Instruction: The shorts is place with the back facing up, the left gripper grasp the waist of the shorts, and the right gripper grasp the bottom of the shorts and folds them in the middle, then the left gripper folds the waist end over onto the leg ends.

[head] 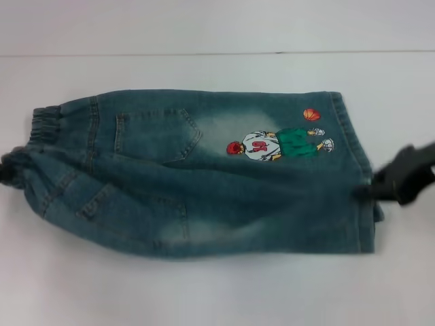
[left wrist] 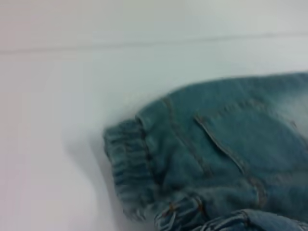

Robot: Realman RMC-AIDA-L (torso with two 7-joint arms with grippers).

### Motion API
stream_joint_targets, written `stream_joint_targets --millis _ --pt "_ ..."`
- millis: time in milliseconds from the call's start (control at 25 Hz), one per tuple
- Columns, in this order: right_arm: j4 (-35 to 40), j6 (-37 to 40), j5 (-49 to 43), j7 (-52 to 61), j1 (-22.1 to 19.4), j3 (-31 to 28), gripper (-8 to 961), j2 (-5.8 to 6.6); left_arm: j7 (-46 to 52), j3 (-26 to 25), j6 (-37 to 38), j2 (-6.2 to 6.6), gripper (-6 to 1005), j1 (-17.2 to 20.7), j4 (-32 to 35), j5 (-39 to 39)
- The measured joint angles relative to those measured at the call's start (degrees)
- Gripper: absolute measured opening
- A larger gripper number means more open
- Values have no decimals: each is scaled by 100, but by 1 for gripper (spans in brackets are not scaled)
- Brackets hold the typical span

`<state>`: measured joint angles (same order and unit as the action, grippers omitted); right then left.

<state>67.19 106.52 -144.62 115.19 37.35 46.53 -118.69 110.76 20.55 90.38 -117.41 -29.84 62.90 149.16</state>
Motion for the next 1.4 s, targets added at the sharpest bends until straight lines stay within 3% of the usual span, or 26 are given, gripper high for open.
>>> stream_joint_targets --millis 280,640,960,1400 --pt "-28 -1183 32 446 231 -179 19 -51 314 -7 -450 -1 79 -92 5 -353" --pt "-62 -2396 385 609 202 -400 17 -35 746 44 -1067 -56 79 -123 -19 -543" --pt "-743 -3682 545 320 201 -272 18 -85 830 50 -1871 -306 77 -138 -230 -555" --pt "-1767 -5274 761 -4 202 384 19 -106 759 379 -2771 -424 73 -255 -716 -944"
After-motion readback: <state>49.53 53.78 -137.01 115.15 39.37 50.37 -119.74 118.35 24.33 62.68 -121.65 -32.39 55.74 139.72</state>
